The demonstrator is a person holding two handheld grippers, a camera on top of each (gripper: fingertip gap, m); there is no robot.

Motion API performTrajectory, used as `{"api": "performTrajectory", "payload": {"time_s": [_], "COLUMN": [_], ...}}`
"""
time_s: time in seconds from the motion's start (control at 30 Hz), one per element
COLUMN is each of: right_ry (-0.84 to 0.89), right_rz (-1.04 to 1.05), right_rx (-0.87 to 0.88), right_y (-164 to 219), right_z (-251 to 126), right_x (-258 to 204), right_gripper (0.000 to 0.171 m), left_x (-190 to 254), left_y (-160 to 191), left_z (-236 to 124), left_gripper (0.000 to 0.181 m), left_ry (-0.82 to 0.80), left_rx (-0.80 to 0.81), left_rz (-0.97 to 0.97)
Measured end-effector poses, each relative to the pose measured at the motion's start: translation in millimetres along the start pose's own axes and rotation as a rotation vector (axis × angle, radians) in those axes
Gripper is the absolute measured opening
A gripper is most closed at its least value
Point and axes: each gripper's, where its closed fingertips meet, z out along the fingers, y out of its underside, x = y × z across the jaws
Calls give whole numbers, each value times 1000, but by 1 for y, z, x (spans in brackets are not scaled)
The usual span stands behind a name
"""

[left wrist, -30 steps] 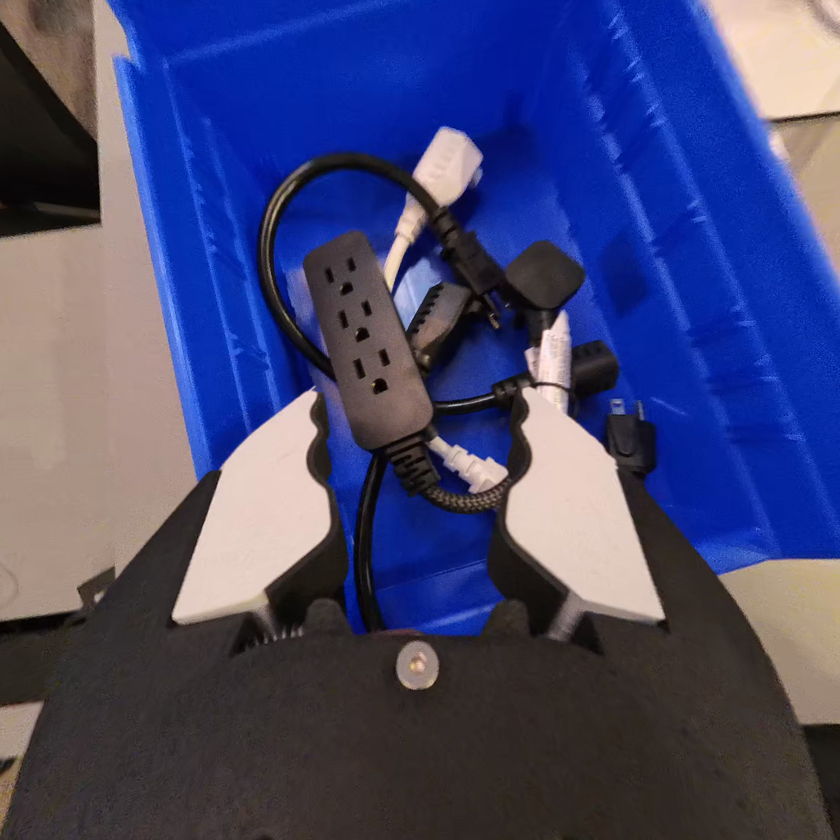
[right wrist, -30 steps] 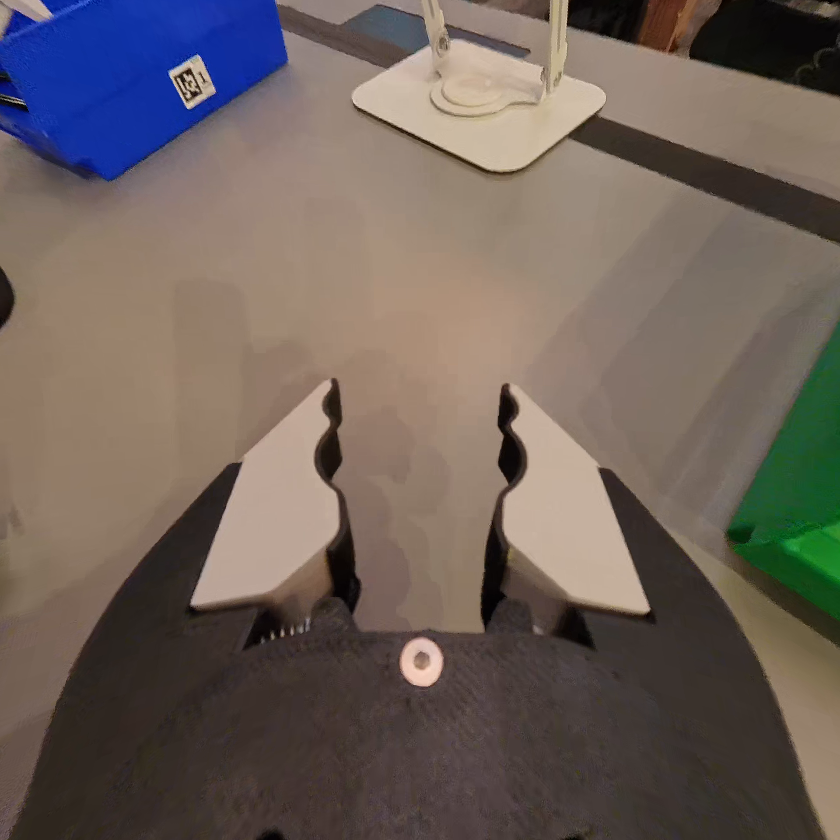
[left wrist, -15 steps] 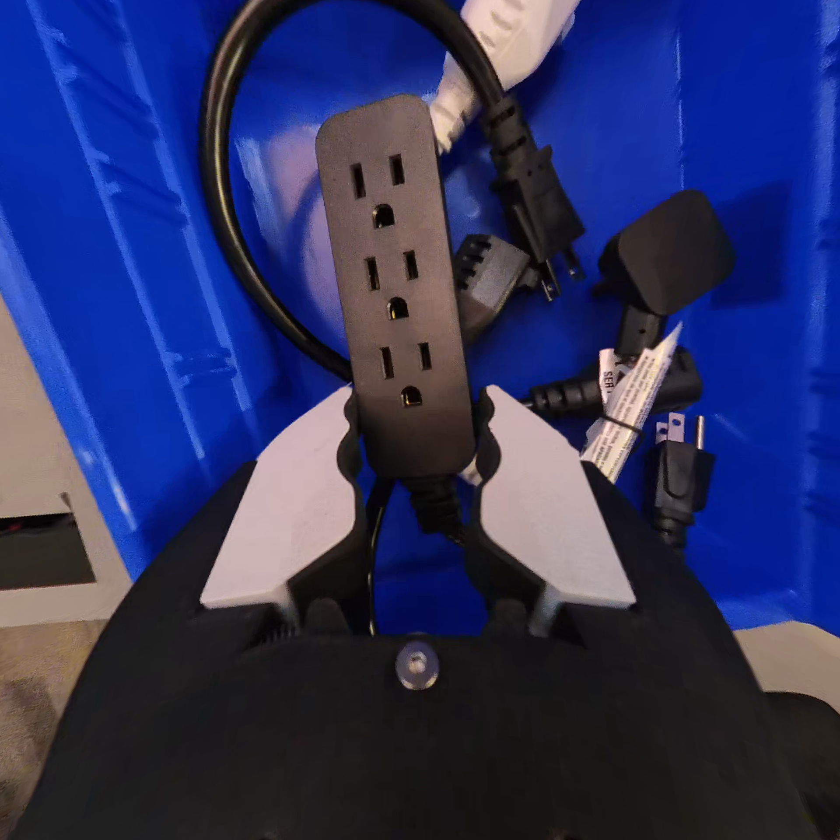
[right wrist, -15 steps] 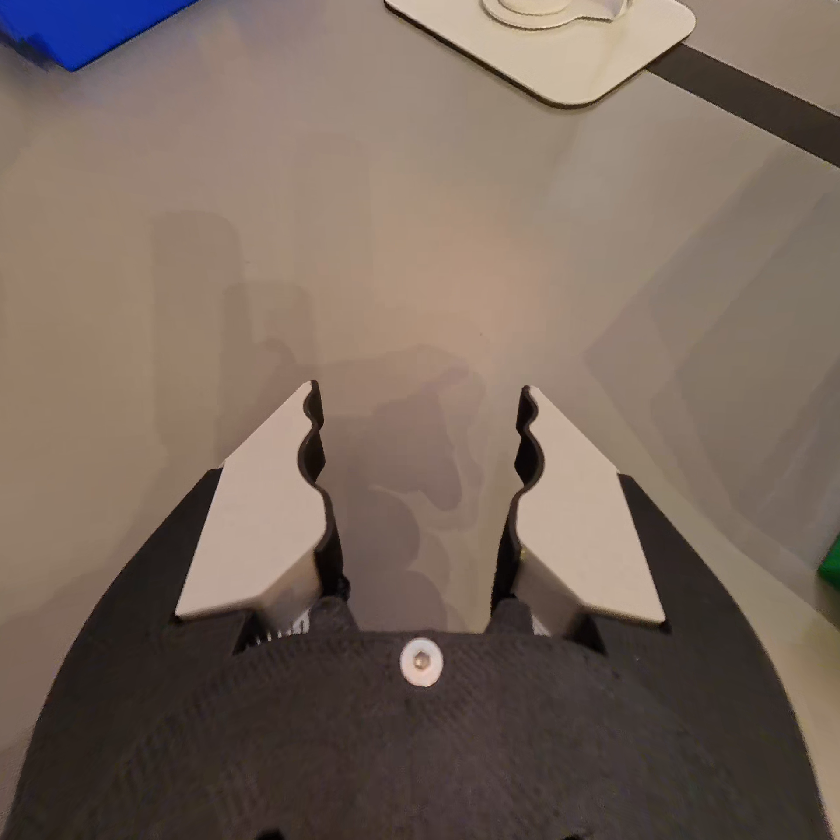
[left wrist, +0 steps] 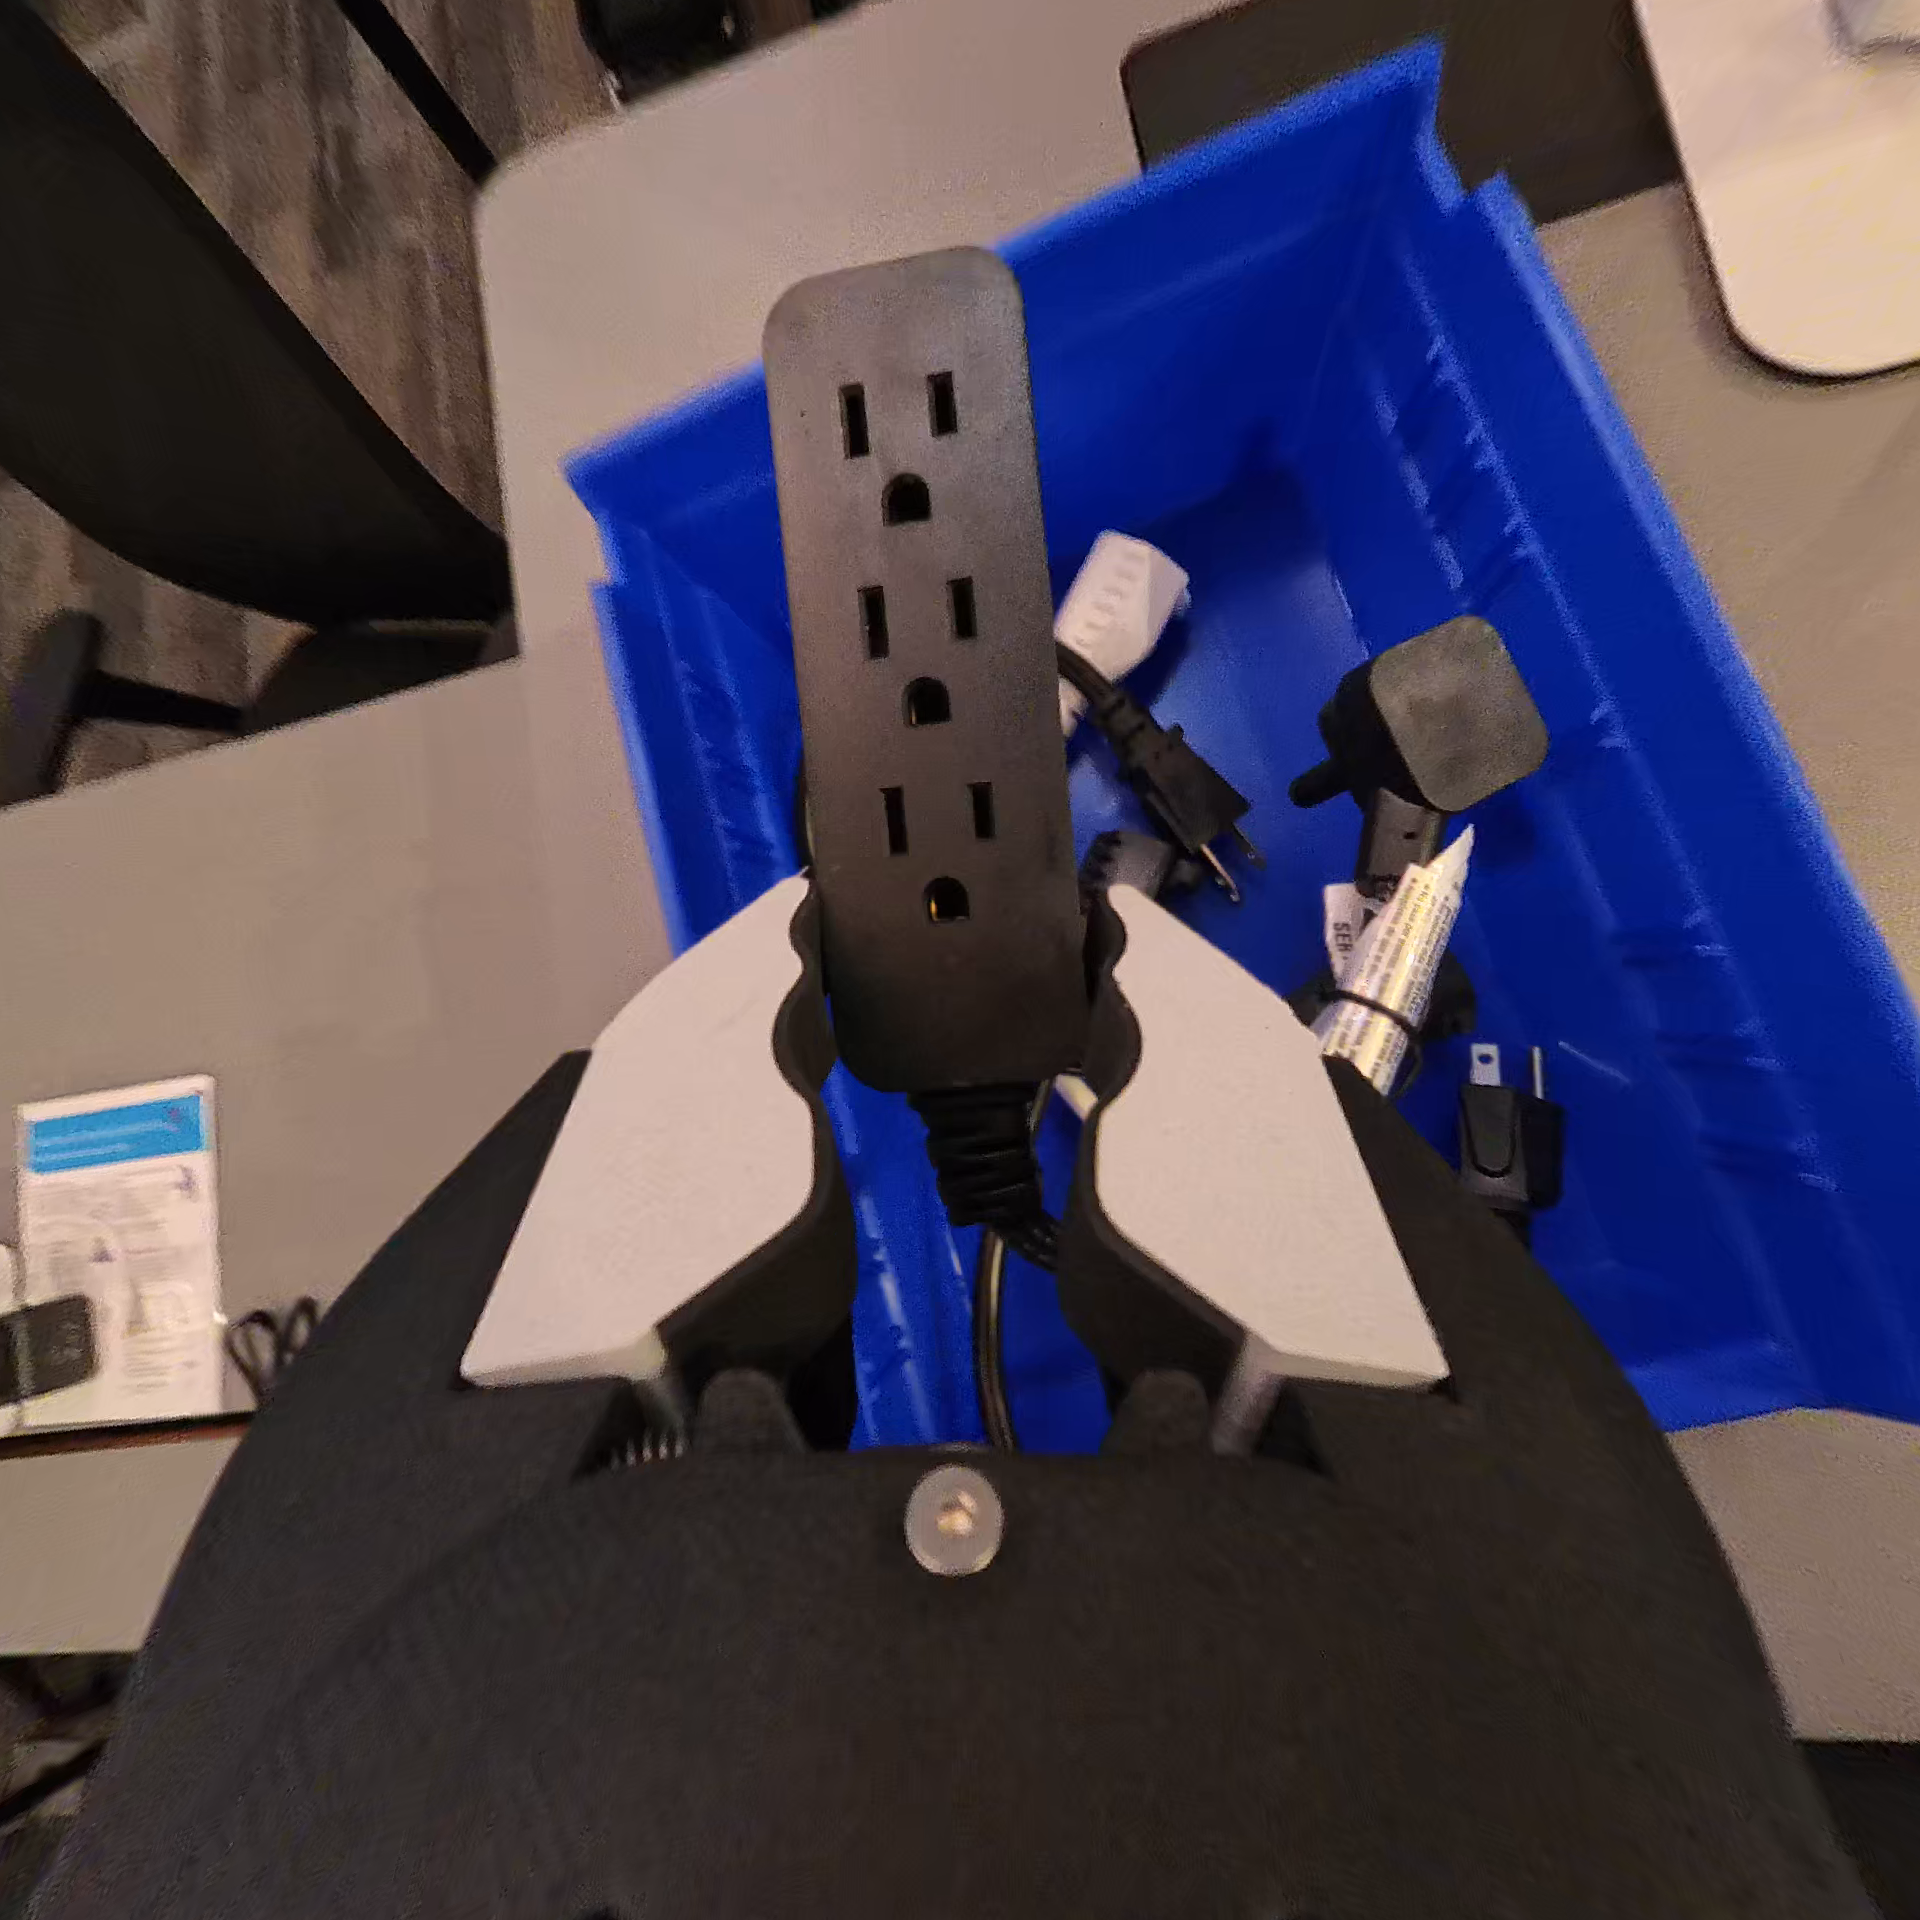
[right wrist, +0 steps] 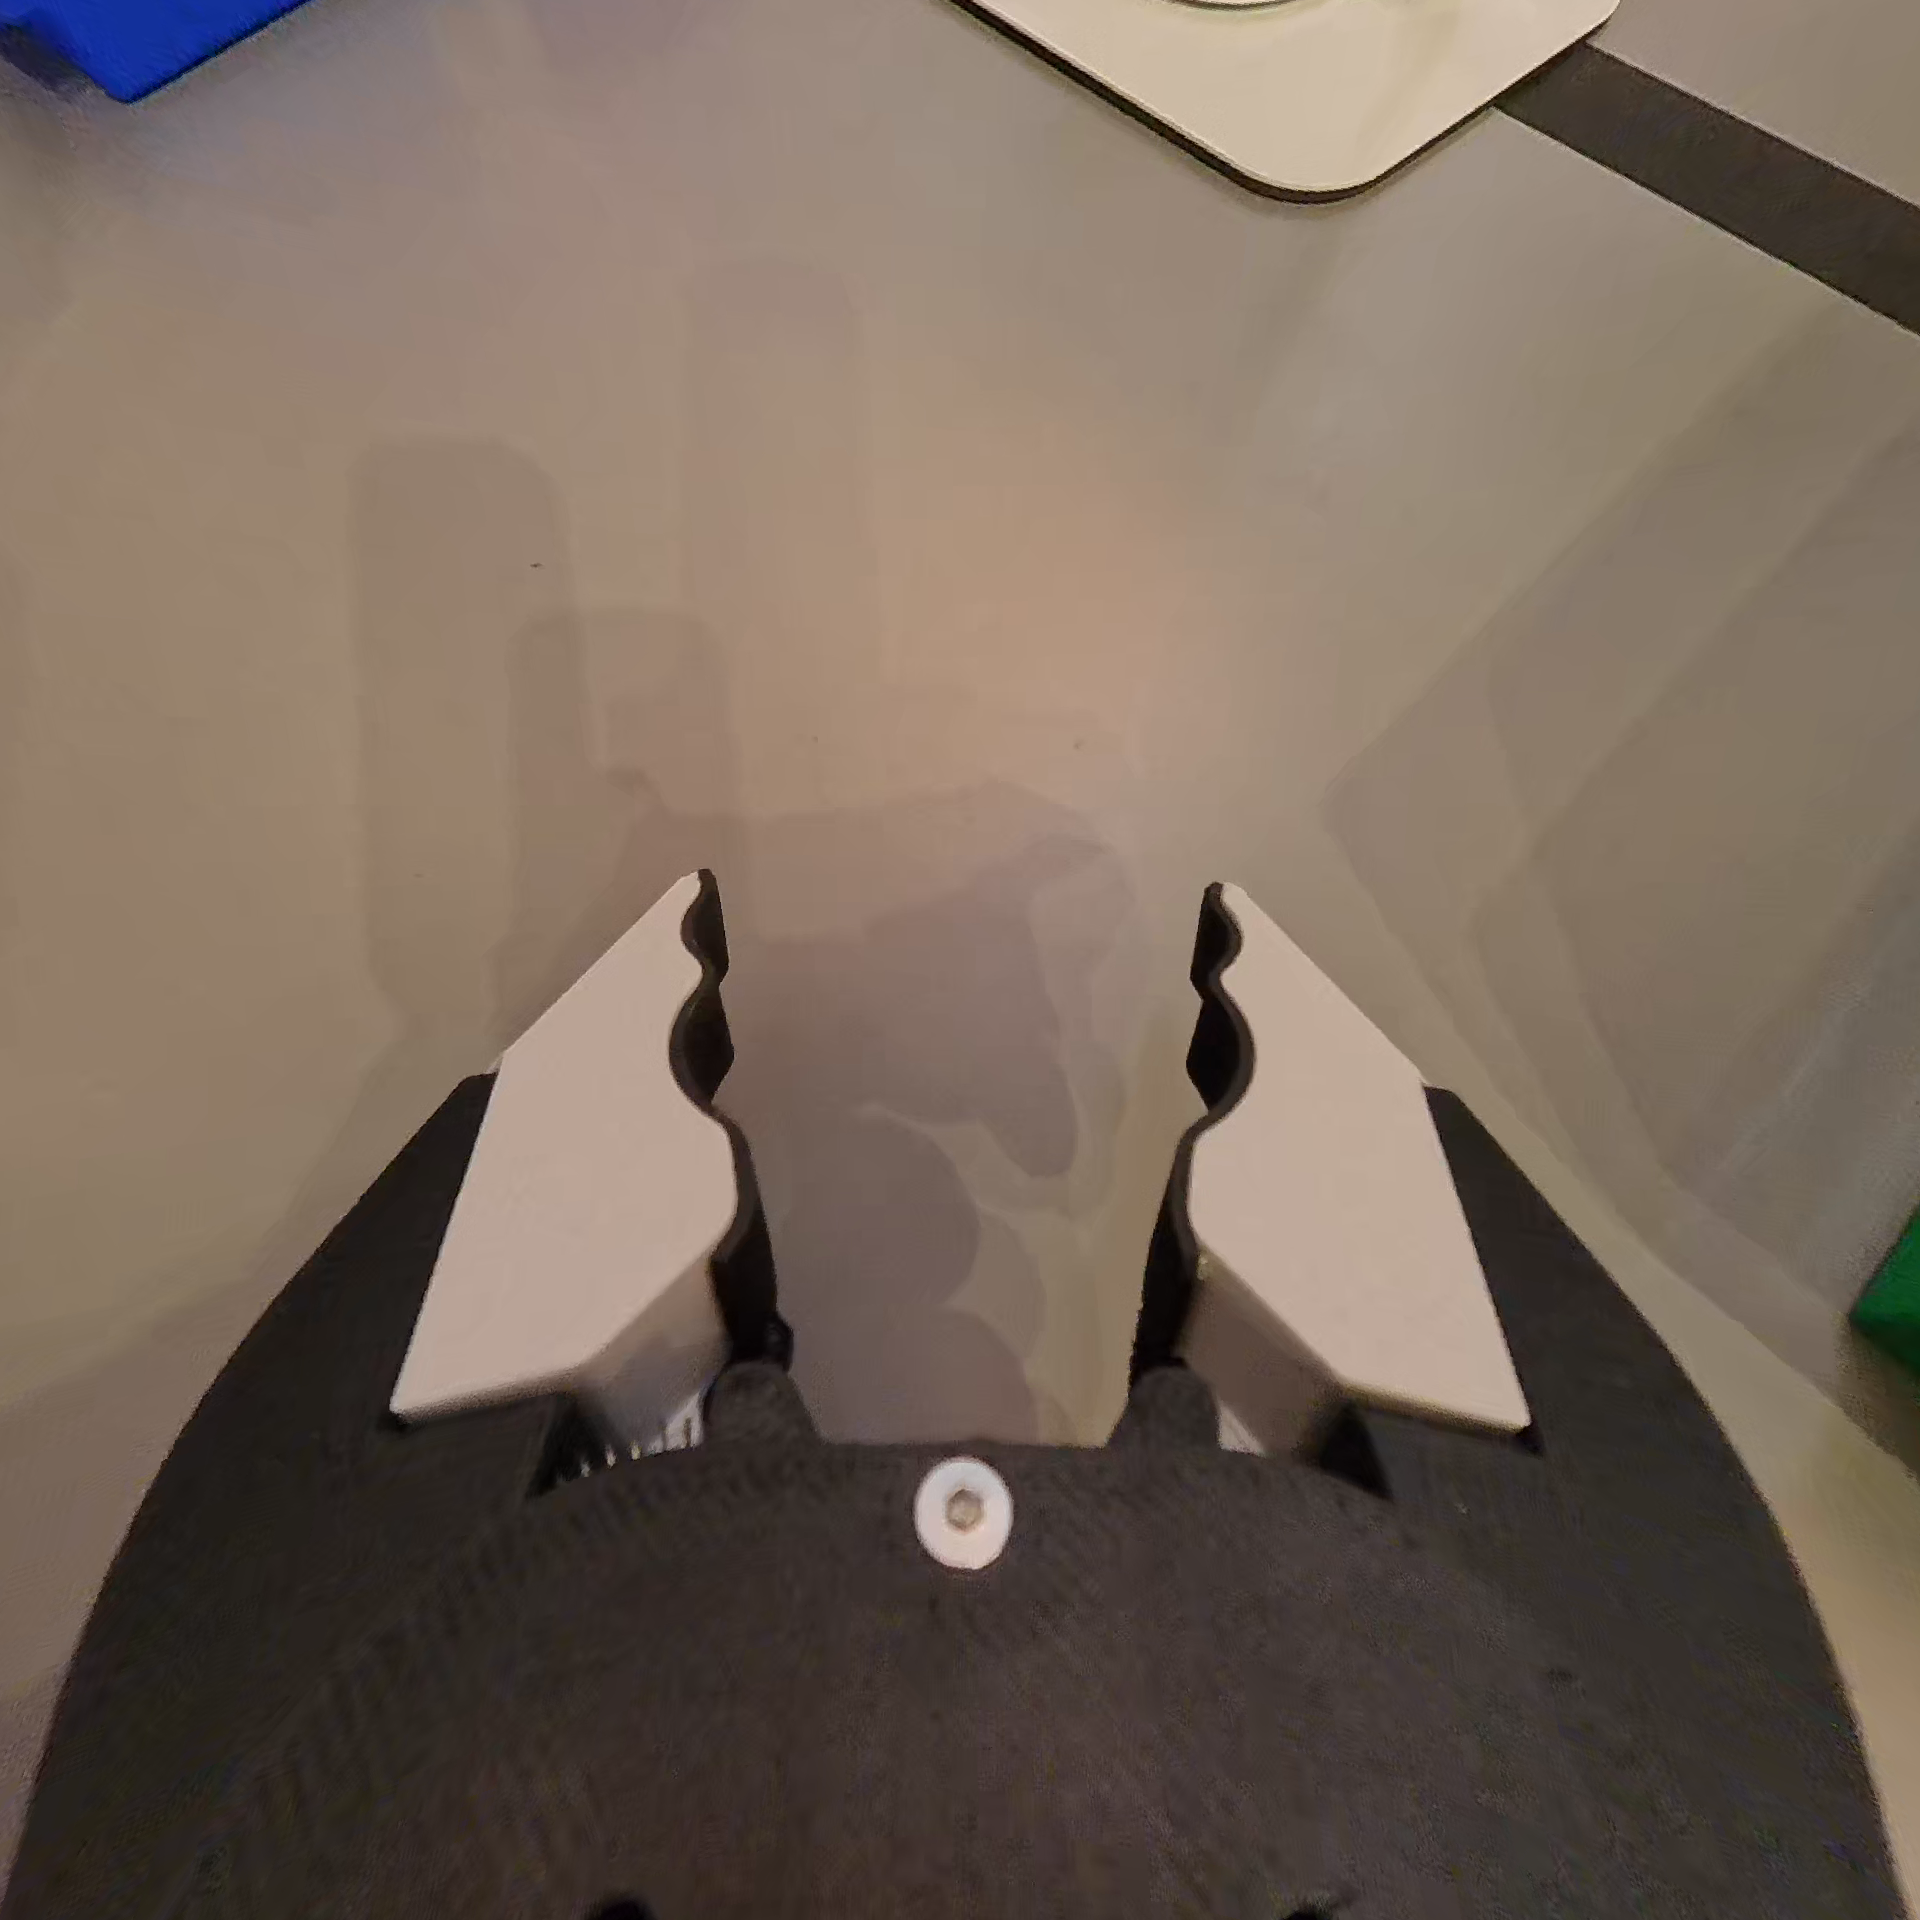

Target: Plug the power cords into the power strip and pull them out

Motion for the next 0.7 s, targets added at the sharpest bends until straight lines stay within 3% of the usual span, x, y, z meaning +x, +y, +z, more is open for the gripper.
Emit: {"api": "performTrajectory", "payload": {"time_s": [0.17,0.27,0.37,0.47,0.57,0.7], "right_ry": [7,15,19,30,43,43], "right_rz": [-3,2,8,3,6,12], "right_rx": [2,4,18,30,36,27], "right_y": [-1,-1,-5,-10,-14,-9], "right_z": [-1,-3,-6,-11,-16,-20], "right_x": [4,8,11,16,21,24], "right_gripper": [89,91,91,91,91,90], "left_x": [-10,17,86,164,246,339], "left_y": [-41,-76,-107,-117,-106,-65], "left_z": [-40,-68,-90,-89,-75,-46], "left_gripper": [45,45,46,46,45,45], "left_ry": [-44,27,199,343,468,634], "left_rx": [87,166,241,231,194,106], "left_rz": [60,143,366,505,626,780]}}
